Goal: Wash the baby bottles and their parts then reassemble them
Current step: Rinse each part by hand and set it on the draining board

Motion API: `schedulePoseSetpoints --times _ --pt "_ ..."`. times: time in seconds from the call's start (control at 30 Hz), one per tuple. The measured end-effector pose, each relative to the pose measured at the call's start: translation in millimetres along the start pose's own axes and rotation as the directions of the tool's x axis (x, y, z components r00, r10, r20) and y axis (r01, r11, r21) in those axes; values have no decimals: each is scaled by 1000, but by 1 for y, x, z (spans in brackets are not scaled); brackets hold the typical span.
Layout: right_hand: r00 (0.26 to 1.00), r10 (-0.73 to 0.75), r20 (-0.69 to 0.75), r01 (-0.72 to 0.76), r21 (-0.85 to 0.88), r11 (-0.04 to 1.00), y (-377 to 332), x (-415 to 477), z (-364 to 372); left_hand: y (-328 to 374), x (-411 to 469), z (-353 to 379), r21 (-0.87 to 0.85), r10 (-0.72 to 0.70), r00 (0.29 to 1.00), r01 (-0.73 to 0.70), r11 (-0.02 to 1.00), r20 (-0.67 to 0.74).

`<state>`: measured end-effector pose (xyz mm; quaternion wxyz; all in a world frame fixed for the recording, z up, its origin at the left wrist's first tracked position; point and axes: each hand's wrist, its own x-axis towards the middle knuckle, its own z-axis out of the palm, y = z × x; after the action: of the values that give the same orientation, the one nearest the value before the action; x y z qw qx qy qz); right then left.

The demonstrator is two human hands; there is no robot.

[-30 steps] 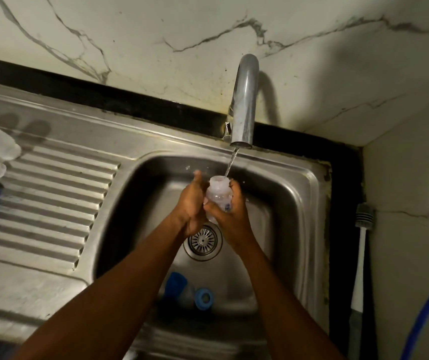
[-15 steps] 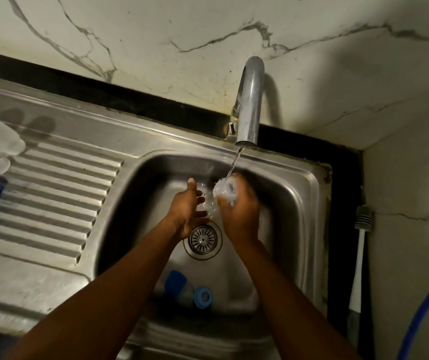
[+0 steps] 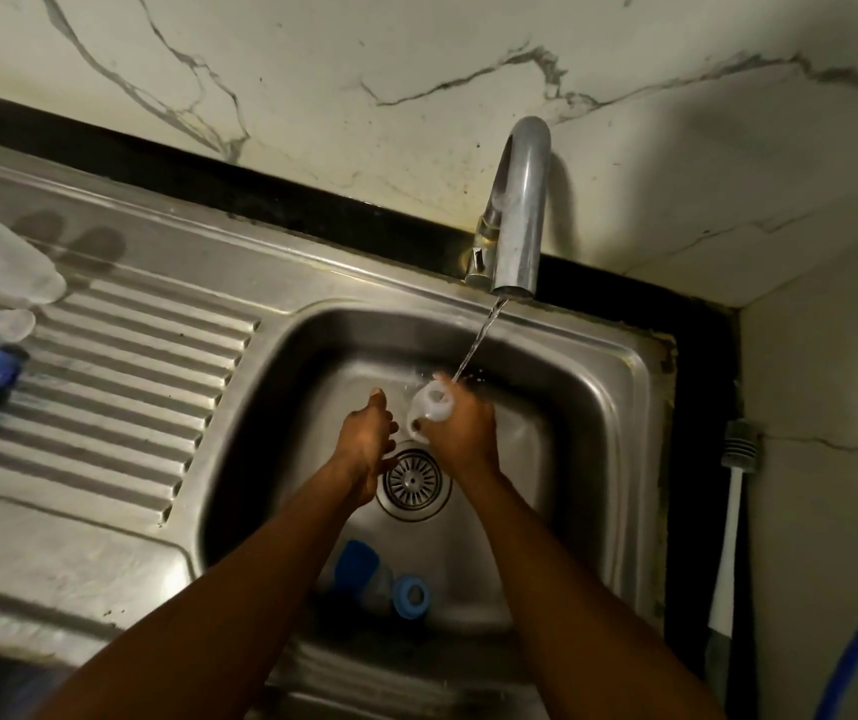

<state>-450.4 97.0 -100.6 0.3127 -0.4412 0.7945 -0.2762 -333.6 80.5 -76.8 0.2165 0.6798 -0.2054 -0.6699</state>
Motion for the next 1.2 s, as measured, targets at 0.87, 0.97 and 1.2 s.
schedulePoseSetpoints --times 0.87,0.97,1.2 --pt "987 -115 -113 115 -8 993 12 -7 -3 -5 -6 7 10 -29 999 29 1000 -14" --pt "976 -146 -163 154 37 987 11 -9 -3 -4 -8 9 33 1 1000 -1 999 -15" --pt "992 80 99 -94 147 985 7 -1 -4 -5 -13 12 77 60 998 -59 995 -16"
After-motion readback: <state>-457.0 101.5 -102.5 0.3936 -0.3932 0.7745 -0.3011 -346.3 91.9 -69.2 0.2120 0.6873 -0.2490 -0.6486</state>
